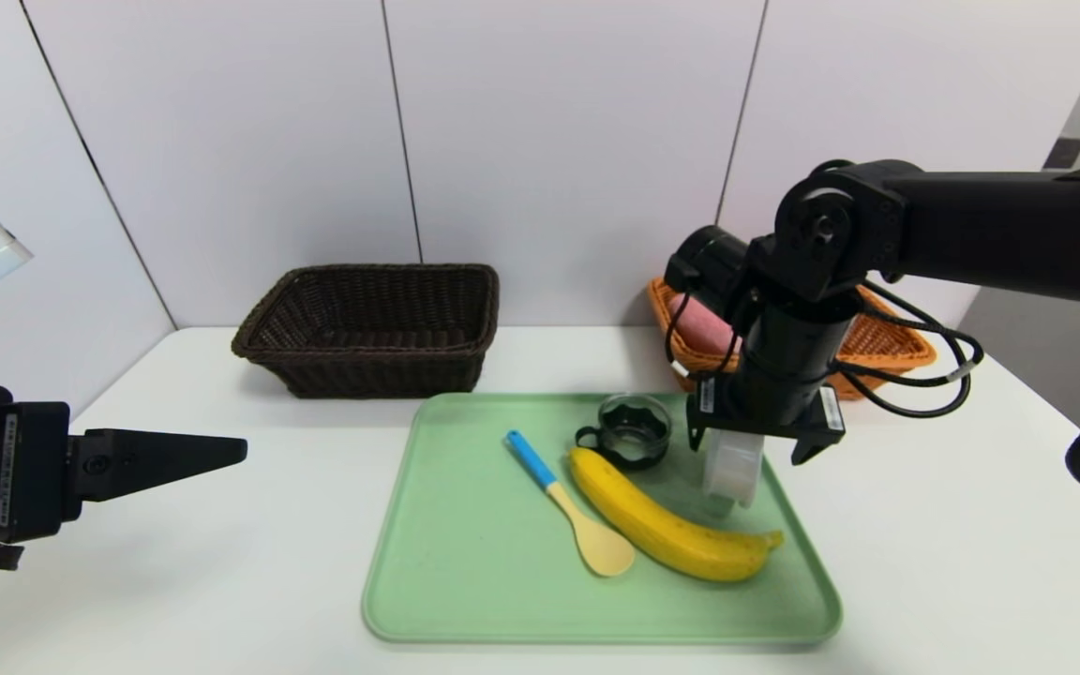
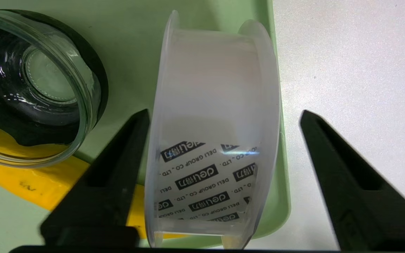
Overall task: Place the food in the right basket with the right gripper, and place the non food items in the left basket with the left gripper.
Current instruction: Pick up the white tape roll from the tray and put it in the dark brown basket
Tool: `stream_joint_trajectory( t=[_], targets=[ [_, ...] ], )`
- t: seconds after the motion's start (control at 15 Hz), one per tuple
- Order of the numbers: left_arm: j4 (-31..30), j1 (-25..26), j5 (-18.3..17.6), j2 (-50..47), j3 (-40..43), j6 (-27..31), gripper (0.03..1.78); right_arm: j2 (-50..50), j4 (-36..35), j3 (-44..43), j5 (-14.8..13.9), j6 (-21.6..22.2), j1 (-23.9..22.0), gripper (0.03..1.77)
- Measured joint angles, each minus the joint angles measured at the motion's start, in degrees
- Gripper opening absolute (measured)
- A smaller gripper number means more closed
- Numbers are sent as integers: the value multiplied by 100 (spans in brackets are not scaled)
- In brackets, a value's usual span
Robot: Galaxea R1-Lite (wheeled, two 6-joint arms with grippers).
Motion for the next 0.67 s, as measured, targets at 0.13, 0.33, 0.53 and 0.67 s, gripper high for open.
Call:
stream_joint_trajectory(
  t=[0.13,0.33,0.53,0.67],
  targets=[
    [5,0,0,-32,22,-2,169,11,-2,0,2,27,-5,110],
    [9,0,0,-71,30,-2,169,22,2,0,13,35,-6,78],
    [9,0,9,-90,30,0,169,5,15,0,16,40,-2,59],
    [9,0,6,-93,30,0,169,-61,24,0,16,44,-5,59]
  ],
)
